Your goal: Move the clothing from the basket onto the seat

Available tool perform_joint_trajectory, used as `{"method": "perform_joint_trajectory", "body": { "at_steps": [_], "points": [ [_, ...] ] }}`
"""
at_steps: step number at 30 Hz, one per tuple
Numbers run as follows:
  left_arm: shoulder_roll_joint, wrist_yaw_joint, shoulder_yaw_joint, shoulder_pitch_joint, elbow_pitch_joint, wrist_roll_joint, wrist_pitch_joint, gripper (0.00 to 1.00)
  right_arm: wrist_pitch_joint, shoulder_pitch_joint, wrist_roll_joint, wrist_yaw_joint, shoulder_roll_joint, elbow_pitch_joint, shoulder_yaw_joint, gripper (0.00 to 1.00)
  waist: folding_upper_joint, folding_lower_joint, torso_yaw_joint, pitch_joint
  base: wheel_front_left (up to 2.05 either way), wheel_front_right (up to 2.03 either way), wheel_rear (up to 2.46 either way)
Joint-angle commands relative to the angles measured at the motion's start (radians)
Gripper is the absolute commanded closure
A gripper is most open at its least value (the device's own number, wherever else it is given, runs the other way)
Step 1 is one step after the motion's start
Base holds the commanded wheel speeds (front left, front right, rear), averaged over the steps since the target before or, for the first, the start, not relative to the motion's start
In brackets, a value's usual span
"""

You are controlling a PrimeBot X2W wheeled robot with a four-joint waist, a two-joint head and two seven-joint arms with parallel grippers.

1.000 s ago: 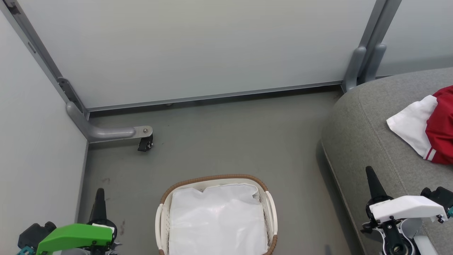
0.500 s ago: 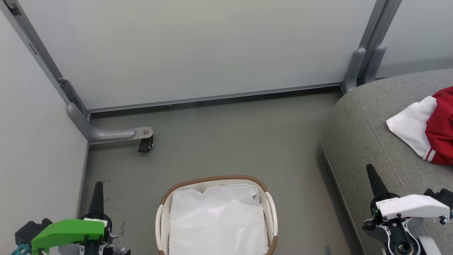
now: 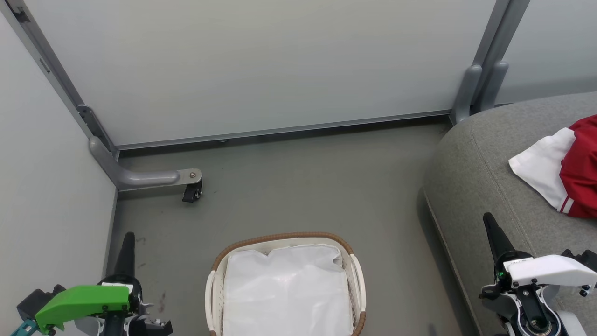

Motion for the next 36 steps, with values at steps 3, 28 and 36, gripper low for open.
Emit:
{"method": "perform_joint_trajectory", "body": {
  "at_steps": [3, 28, 36],
  "points": [
    [0.007, -0.003, 0.007, -0.023, -0.012, -0.038, 0.012, 1.00, 0.012, 0.006, 0.041, 0.000, -0.006, -0.014, -0.004, 1.00, 0.0000, 0.0000, 0.000, -0.001, 0.00, 0.00, 0.00],
    [0.008, -0.004, 0.020, -0.037, -0.037, -0.220, 0.064, 1.00, 0.064, 0.014, 0.242, -0.001, -0.008, -0.044, -0.013, 1.00, 0.0000, 0.0000, 0.001, -0.011, 0.00, 0.00, 0.00],
    [0.008, -0.004, 0.020, -0.037, -0.037, -0.220, 0.064, 1.00, 0.063, 0.014, 0.242, -0.001, -0.008, -0.044, -0.013, 1.00, 0.0000, 0.0000, 0.001, -0.011, 0.00, 0.00, 0.00]
  ]
}}
